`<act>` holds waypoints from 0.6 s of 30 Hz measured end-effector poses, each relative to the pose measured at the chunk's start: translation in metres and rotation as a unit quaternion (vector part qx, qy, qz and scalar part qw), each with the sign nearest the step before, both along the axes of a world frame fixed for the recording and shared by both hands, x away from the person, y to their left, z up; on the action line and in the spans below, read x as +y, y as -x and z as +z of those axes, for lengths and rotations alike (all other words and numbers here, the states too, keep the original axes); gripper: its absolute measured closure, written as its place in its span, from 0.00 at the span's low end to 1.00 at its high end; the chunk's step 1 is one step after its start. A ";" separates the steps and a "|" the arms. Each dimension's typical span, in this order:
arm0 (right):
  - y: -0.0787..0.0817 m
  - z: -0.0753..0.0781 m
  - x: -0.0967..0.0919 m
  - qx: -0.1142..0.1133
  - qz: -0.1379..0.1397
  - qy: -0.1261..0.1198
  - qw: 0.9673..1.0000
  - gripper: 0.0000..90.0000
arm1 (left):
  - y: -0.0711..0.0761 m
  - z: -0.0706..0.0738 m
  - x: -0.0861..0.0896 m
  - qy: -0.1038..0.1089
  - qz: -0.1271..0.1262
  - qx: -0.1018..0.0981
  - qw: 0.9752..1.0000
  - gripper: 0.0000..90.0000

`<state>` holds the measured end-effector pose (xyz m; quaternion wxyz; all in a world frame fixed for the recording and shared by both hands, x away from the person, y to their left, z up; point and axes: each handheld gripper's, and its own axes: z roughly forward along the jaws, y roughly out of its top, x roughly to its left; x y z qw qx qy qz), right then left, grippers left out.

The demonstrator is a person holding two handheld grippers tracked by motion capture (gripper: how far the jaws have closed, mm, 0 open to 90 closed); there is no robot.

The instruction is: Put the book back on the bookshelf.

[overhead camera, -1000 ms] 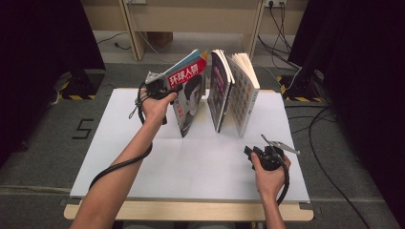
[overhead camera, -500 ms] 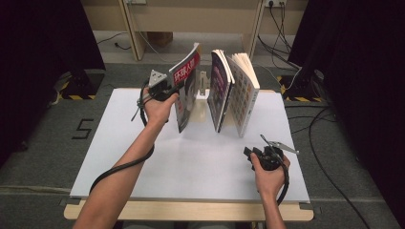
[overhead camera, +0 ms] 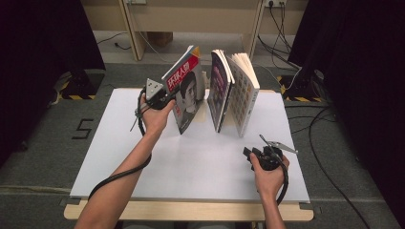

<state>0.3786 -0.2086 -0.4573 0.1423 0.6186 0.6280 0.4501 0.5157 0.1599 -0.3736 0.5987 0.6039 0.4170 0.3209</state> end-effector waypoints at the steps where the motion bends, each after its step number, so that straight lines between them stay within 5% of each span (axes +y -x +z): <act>1: 0.000 0.000 0.001 0.002 -0.001 -0.003 1.000 0.64 | -0.001 0.000 0.001 0.003 0.004 0.007 1.000 0.80; 18: 0.001 0.000 -0.001 -0.003 0.000 0.002 1.000 0.63 | 0.006 -0.001 0.016 0.057 0.008 0.058 0.997 0.56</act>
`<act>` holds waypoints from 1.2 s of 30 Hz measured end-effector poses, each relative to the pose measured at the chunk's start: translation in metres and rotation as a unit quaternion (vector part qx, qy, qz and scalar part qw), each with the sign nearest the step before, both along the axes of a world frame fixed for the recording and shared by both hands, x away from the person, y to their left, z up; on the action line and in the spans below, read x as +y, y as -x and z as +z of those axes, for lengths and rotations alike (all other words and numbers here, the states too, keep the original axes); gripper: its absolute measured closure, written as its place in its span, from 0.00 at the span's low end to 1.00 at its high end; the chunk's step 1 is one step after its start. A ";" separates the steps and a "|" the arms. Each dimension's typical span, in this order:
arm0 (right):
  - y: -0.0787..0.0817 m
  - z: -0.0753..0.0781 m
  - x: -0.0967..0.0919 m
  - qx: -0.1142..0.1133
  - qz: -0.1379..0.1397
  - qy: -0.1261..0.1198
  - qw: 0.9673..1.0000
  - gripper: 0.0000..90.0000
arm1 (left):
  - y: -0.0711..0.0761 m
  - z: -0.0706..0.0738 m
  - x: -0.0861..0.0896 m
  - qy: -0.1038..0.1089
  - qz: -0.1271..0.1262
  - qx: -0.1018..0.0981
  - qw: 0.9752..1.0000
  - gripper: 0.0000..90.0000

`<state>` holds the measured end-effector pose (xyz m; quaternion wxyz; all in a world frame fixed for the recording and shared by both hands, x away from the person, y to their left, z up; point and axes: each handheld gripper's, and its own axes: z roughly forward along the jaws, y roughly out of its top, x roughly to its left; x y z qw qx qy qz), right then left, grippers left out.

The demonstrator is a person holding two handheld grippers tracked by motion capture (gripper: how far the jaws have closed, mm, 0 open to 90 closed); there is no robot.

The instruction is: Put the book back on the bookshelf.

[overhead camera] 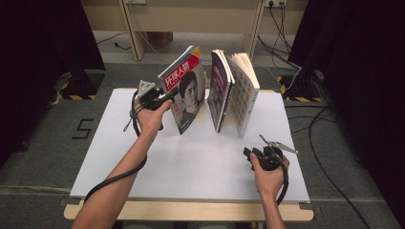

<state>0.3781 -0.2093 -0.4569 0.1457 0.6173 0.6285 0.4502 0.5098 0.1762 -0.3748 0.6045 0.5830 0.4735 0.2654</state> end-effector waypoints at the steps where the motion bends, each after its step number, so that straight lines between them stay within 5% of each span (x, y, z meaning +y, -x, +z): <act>1: 0.000 0.000 0.000 0.001 -0.001 0.000 1.000 0.64 | 0.001 0.000 0.001 -0.002 0.002 0.001 1.000 0.54; 13: 0.000 0.000 0.001 0.000 -0.003 0.000 1.000 0.63 | 0.016 0.004 0.017 0.007 -0.016 0.031 0.999 0.44; 36: 0.002 0.001 0.003 0.001 -0.001 0.002 1.000 0.64 | 0.042 0.016 0.040 -0.005 -0.054 0.047 0.997 0.39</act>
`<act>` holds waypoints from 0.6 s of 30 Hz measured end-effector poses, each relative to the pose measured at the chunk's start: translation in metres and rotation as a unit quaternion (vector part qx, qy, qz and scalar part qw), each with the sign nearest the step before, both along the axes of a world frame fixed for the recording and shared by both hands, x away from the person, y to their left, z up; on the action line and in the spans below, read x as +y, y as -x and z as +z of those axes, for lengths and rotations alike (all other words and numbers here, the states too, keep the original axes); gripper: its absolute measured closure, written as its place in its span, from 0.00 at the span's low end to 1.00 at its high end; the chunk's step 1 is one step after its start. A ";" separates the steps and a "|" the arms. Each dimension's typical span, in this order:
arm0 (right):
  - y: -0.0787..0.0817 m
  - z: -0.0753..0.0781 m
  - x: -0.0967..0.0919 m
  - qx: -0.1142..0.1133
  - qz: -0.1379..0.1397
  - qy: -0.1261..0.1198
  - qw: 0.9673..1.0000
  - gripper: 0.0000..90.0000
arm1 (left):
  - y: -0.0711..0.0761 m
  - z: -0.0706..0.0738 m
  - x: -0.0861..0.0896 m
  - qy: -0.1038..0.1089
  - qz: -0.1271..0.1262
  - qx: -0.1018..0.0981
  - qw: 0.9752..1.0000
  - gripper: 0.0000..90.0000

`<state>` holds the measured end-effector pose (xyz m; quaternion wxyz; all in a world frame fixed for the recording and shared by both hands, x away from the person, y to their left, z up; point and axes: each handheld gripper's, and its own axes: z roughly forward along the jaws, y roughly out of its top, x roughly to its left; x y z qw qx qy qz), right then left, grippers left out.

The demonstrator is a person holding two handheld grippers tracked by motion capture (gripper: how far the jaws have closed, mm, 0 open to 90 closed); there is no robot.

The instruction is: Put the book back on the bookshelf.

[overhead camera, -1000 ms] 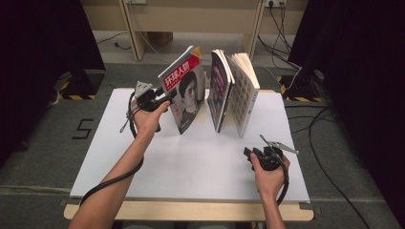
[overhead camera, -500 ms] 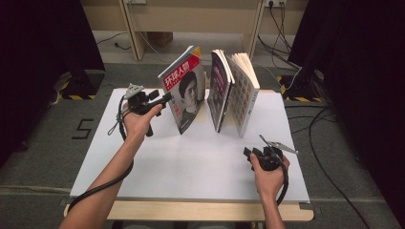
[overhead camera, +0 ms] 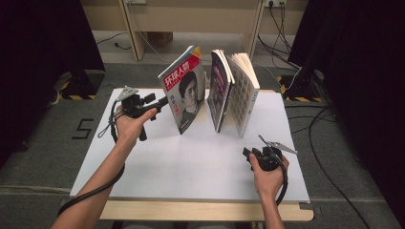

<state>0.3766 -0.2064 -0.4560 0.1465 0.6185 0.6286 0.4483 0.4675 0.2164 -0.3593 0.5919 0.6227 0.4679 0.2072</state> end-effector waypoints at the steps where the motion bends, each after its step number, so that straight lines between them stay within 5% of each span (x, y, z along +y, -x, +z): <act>1: 0.000 0.000 0.000 0.000 0.000 0.000 1.000 0.64 | 0.001 0.000 0.001 0.000 -0.003 0.001 1.000 0.39; 18: 0.000 -0.001 0.000 -0.003 -0.002 0.003 1.000 0.64 | 0.020 -0.001 0.015 -0.008 -0.015 0.006 1.000 0.38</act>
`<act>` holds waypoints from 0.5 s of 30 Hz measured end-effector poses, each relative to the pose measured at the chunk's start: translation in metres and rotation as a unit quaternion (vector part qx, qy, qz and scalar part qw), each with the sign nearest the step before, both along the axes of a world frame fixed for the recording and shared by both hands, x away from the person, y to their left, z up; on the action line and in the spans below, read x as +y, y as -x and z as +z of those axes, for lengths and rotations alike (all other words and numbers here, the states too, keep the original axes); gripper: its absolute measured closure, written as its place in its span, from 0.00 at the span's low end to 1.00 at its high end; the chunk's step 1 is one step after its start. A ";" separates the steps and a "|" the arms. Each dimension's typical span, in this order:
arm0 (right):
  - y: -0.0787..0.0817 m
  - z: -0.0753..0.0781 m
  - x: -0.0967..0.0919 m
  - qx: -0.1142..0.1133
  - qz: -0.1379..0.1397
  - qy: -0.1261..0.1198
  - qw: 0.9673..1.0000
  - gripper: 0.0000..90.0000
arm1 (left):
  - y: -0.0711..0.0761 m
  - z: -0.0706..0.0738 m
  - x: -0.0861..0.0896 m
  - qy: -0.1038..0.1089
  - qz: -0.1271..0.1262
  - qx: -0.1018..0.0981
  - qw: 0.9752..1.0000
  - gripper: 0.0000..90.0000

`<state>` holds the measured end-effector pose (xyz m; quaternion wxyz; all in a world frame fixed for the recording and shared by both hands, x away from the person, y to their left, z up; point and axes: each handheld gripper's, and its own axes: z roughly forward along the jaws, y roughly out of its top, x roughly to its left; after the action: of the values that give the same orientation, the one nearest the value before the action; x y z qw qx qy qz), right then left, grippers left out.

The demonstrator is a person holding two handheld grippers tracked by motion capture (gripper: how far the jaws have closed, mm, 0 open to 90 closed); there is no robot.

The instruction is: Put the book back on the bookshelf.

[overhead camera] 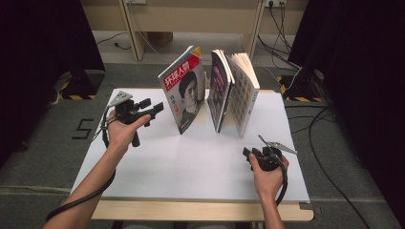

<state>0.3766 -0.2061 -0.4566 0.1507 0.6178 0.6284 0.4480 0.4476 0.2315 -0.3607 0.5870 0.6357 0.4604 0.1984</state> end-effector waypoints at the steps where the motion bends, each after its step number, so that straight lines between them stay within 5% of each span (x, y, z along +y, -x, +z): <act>1: 0.000 0.000 0.000 0.000 -0.001 -0.002 1.000 0.64 | 0.001 -0.001 0.001 0.000 0.000 0.001 1.000 0.38; 15: 0.000 0.000 0.001 -0.001 0.001 0.000 1.000 0.63 | 0.016 -0.010 0.023 0.002 0.012 0.002 1.000 0.38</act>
<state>0.3763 -0.2050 -0.4563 0.1506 0.6164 0.6291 0.4490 0.4315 0.2548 -0.3703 0.5848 0.6294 0.4697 0.2031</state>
